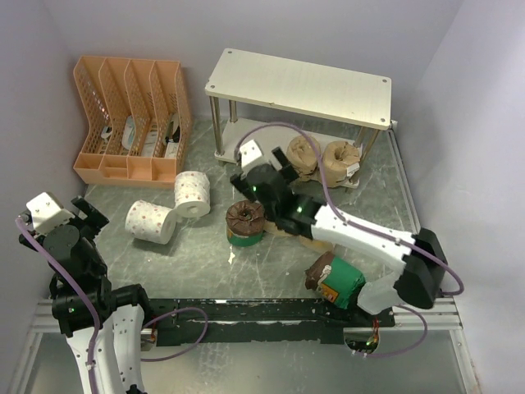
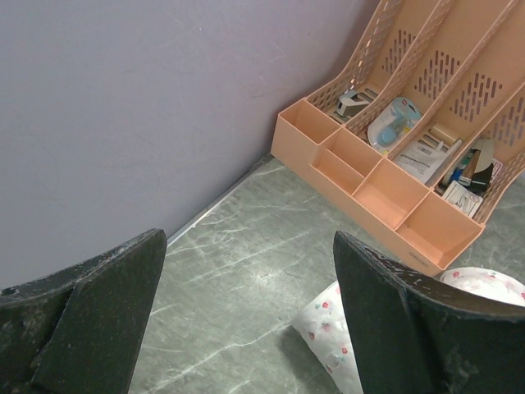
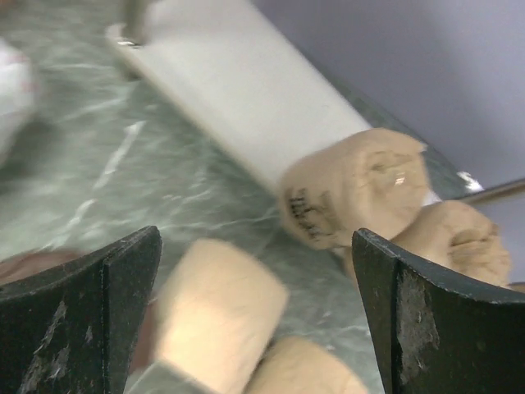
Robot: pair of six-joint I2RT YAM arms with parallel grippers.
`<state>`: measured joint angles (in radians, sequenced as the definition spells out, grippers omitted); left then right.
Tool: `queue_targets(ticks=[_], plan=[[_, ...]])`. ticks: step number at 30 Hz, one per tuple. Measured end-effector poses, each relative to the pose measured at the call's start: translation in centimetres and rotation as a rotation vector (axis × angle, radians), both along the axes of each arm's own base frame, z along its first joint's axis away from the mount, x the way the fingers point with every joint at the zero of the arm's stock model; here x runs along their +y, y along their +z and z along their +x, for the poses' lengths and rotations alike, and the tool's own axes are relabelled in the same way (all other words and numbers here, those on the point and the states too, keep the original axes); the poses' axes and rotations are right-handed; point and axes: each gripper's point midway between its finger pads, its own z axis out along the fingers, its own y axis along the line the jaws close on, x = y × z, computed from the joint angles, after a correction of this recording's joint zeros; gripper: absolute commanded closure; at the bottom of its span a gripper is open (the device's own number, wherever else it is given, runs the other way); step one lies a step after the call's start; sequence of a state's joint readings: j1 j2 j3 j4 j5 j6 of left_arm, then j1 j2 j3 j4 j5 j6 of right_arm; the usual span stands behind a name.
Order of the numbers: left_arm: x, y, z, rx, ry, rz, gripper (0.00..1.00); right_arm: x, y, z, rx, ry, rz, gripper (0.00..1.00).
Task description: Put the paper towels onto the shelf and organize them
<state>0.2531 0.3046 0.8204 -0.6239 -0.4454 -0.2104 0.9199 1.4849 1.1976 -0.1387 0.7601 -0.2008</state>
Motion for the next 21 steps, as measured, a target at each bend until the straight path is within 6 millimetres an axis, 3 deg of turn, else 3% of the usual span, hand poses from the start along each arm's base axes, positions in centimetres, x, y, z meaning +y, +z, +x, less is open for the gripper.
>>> queue_targets(ticks=[3, 5, 8, 16, 21], plan=[[0.0, 0.0, 0.0, 0.000, 0.002, 0.000, 0.06, 2.2, -0.2, -4.8, 0.019, 0.098, 0.085, 0.00], [0.0, 0.0, 0.0, 0.000, 0.002, 0.000, 0.06, 0.8, -2.8, -7.2, 0.070, 0.107, 0.090, 0.00], [0.1, 0.0, 0.0, 0.000, 0.003, 0.000, 0.06, -2.3, -6.8, -9.3, 0.156, 0.075, 0.038, 0.00], [0.0, 0.1, 0.0, -0.002, 0.000, 0.000, 0.06, -4.4, -9.3, -10.1, 0.213, -0.037, -0.031, 0.02], [0.0, 0.1, 0.1, -0.005, -0.002, -0.002, 0.05, -4.7, -13.8, -9.7, 0.270, -0.099, -0.188, 0.11]])
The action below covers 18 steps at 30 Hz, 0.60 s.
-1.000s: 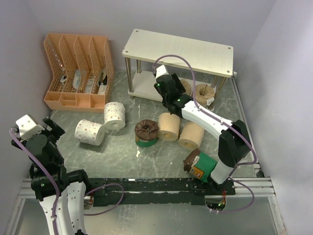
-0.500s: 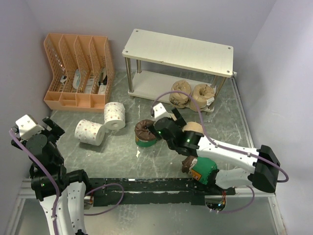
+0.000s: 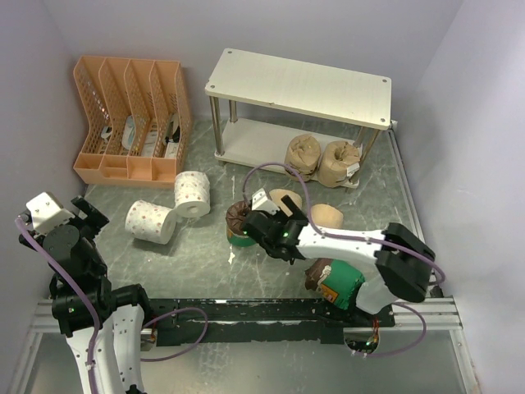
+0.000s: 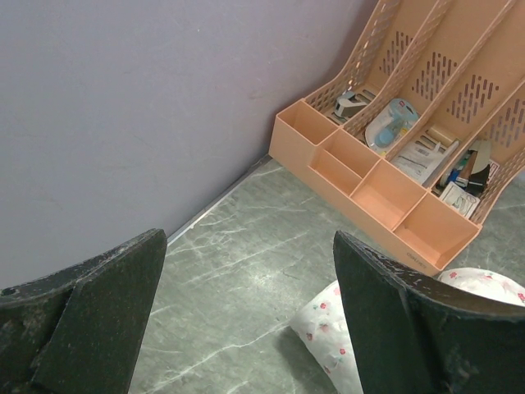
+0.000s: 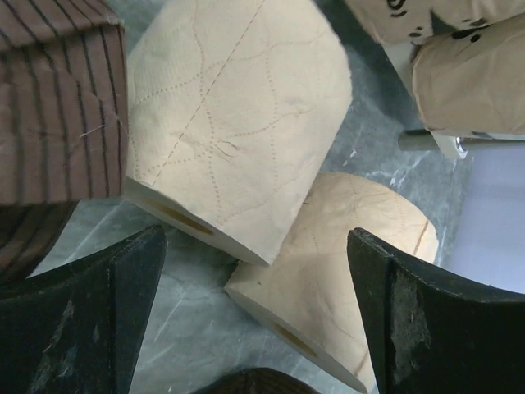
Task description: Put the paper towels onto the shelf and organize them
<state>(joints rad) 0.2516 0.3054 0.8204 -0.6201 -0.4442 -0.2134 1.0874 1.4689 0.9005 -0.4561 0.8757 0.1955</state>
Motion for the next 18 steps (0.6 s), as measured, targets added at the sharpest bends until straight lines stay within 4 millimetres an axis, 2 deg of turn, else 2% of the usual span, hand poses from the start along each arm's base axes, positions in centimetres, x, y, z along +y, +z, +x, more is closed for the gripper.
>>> queue_targets(ticks=[3, 5, 7, 11, 14, 18], plan=[[0.0, 0.0, 0.0, -0.002, -0.002, 0.000, 0.05, -0.5, -2.0, 0.3, 0.016, -0.032, -0.069, 0.15], [-0.1, 0.1, 0.0, -0.005, -0.006, 0.001, 0.06, -1.1, -2.6, 0.8, 0.012, -0.065, -0.076, 0.18], [-0.1, 0.2, -0.1, -0.009, -0.004, 0.002, 0.06, -1.3, -2.7, 1.2, 0.001, -0.085, -0.064, 0.28], [-0.1, 0.2, -0.1, -0.013, -0.005, 0.004, 0.05, -1.3, -2.8, 1.9, -0.011, -0.101, -0.036, 0.63], [-0.1, 0.3, -0.1, -0.014, -0.005, 0.004, 0.05, -1.4, -3.1, 2.4, -0.015, -0.113, -0.016, 1.00], [-0.1, 0.1, -0.1, -0.012, -0.005, 0.003, 0.05, -1.6, -2.9, 2.7, -0.032, -0.128, -0.003, 1.00]])
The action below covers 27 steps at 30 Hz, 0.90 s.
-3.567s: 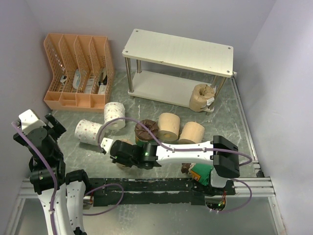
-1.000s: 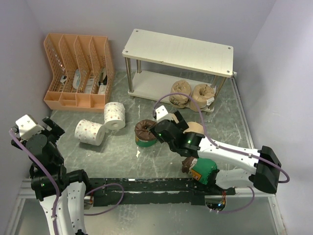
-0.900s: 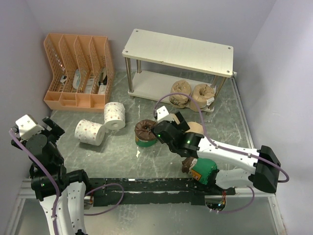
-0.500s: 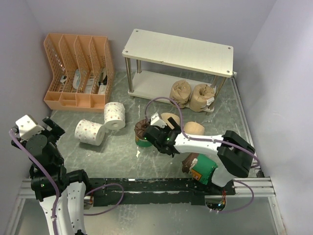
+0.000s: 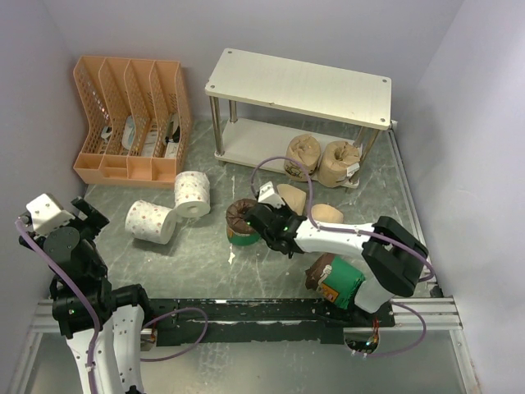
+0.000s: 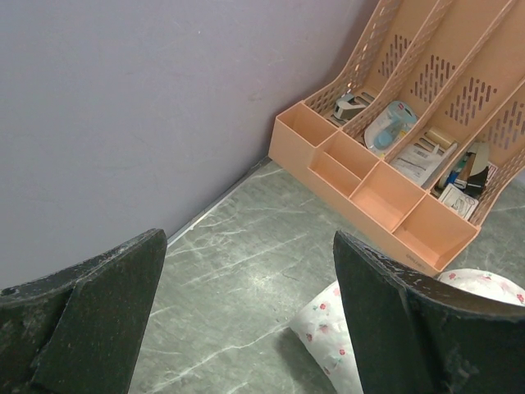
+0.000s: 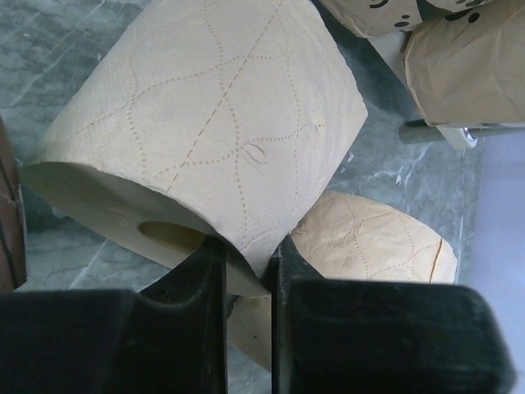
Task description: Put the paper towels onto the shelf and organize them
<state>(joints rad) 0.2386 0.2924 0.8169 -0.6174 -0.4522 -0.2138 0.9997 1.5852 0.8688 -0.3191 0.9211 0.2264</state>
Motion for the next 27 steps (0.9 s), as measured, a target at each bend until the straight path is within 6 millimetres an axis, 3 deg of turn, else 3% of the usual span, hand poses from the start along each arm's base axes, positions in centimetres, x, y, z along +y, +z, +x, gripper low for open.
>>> queue_targets(ticks=[6, 8, 13, 15, 17, 21, 24, 27], plan=[[0.0, -0.1, 0.0, 0.003, 0.000, 0.000, 0.06, 1.1, 1.5, -1.2, 0.033, 0.024, 0.146, 1.00], [0.0, -0.1, 0.0, 0.003, 0.001, -0.001, 0.05, 2.1, 3.9, -1.9, 0.027, 0.047, 0.296, 1.00], [0.1, -0.1, 0.0, 0.002, 0.004, -0.001, 0.06, 4.9, 12.5, -2.7, -0.090, 0.067, 0.793, 1.00], [0.1, -0.1, 0.0, 0.003, 0.003, -0.001, 0.06, 5.8, 14.5, -2.7, -0.115, 0.042, 0.948, 1.00], [0.1, -0.1, 0.0, 0.003, 0.002, -0.002, 0.06, 6.8, 14.8, -2.5, -0.112, 0.010, 1.056, 1.00], [0.0, -0.1, 0.0, 0.003, 0.001, -0.002, 0.05, 8.6, 12.9, -1.8, -0.043, -0.080, 1.193, 1.00], [0.0, -0.1, 0.0, 0.002, 0.001, -0.002, 0.05, 9.5, 11.5, -0.4, 0.014, -0.204, 1.282, 1.00], [0.0, -0.1, 0.0, 0.002, 0.001, -0.002, 0.05, 10.3, 11.5, 1.1, 0.033, -0.333, 1.342, 1.00]])
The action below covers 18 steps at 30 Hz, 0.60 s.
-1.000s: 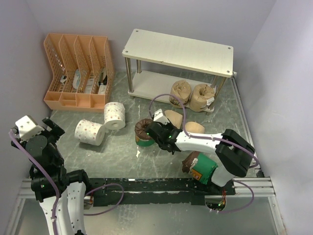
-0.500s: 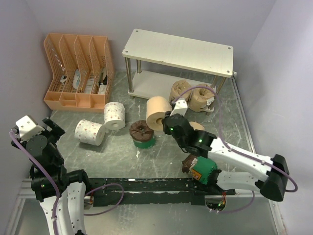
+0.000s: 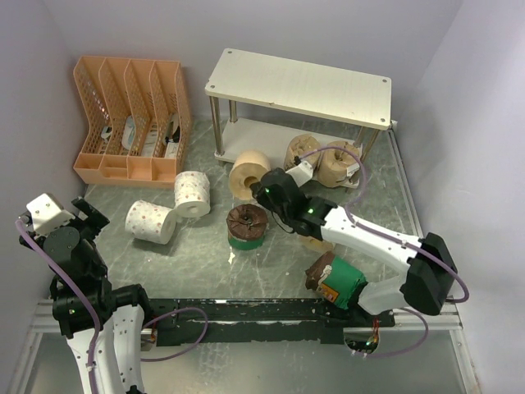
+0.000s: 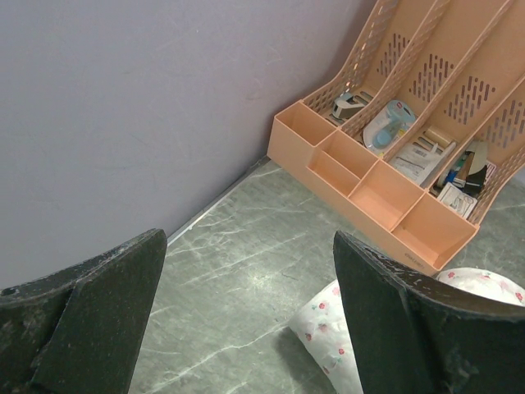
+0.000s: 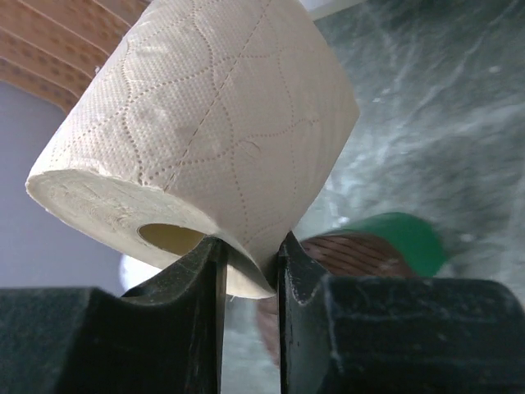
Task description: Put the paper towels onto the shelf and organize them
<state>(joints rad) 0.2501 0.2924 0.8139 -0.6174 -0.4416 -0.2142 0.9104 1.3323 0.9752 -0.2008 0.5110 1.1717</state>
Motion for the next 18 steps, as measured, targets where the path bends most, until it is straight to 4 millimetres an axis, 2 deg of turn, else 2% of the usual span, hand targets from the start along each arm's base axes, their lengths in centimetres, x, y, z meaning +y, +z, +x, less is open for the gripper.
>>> queue_targets(ticks=[4, 7, 10, 12, 18], plan=[[0.0, 0.0, 0.0, 0.000, 0.000, 0.000, 0.06, 1.6, 2.5, 1.3, 0.043, -0.098, 0.162, 1.00], [0.0, 0.0, 0.0, 0.000, 0.000, 0.000, 0.06, 1.9, 3.0, 1.6, 0.072, -0.166, 0.311, 1.00], [0.0, 0.0, 0.0, 0.000, 0.000, 0.000, 0.06, 1.4, 1.3, 1.8, 0.131, -0.249, 0.407, 1.00], [0.0, 0.0, 0.0, 0.000, 0.000, 0.000, 0.05, 0.9, -0.6, 1.8, 0.201, -0.319, 0.452, 1.00], [0.0, 0.0, 0.0, -0.002, 0.000, -0.002, 0.05, -1.2, -5.0, 4.4, 0.345, -0.497, 0.554, 1.00]])
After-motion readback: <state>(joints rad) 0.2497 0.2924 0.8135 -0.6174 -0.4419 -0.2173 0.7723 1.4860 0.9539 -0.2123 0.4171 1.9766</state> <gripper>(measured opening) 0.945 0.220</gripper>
